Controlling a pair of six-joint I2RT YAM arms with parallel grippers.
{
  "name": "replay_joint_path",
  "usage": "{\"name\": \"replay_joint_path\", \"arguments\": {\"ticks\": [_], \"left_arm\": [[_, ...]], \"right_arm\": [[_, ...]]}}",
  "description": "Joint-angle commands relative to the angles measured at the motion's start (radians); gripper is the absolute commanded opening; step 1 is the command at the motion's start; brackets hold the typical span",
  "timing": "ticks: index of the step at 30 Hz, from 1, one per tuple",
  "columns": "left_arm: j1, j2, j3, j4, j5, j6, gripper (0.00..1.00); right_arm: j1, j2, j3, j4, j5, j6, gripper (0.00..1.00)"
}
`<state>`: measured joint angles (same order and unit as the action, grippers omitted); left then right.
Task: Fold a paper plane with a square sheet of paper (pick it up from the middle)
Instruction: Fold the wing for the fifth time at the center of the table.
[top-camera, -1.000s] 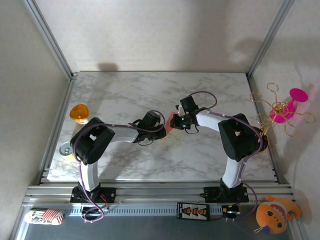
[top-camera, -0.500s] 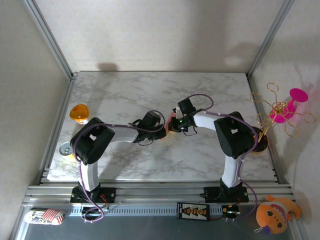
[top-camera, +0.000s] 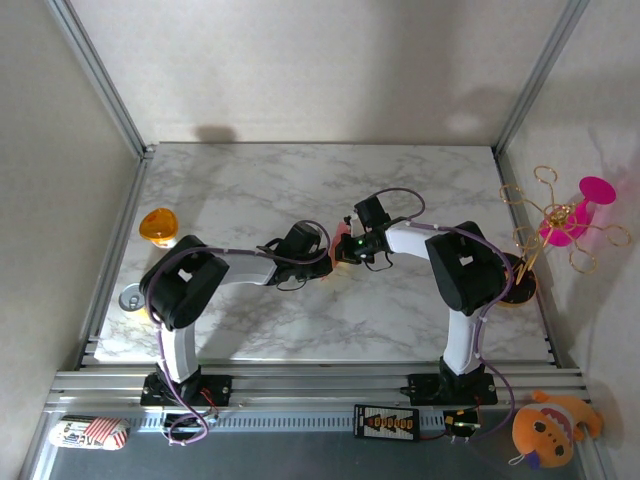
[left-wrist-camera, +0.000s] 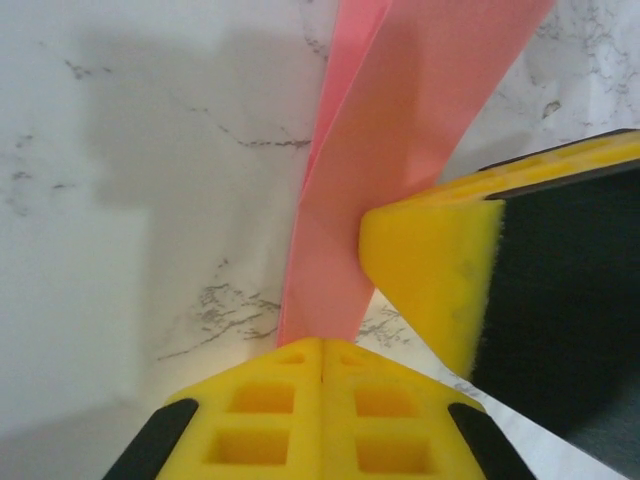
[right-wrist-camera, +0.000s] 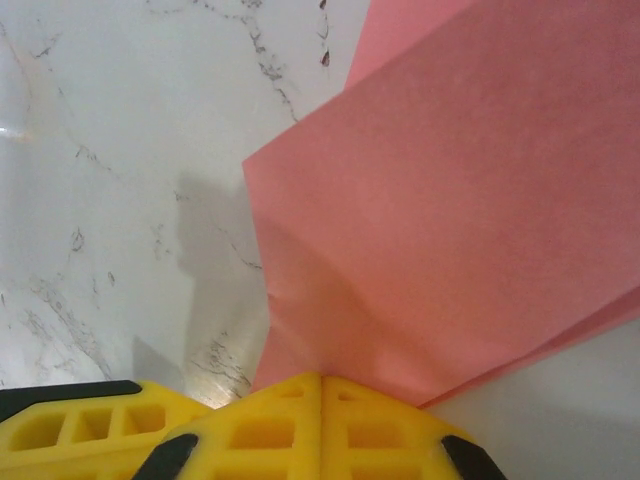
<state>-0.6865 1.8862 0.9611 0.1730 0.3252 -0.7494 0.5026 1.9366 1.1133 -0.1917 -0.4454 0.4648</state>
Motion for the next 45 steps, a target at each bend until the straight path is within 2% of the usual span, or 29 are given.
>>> {"name": "replay_joint_path", "arguments": {"ticks": [1,8,21,30,45], "left_arm": [[-0.008,-0.055,0.010,0.021,0.030,-0.013,0.03],[-0.007,0.004,0.024,0.034,0.045,-0.023,0.00],[-0.005,0.048,0.001,-0.039,-0.005,-0.016,0.00],[-0.005,0.043,-0.030,-0.094,-0.026,0.003,0.00],[-0.005,0.039,-0.033,-0.084,-0.013,-0.005,0.00]], "right_arm": [[0.011,0.030,-0.005,-0.038,0.034,0.014,0.03],[0.012,0.034,-0.006,-0.037,0.016,0.029,0.02],[0.009,0.027,-0.003,-0.031,0.012,0.035,0.02],[-0.050,0.004,0.054,0.027,-0.014,0.019,0.04],[-0.098,0.062,0.091,0.010,0.055,-0.011,0.04]]}}
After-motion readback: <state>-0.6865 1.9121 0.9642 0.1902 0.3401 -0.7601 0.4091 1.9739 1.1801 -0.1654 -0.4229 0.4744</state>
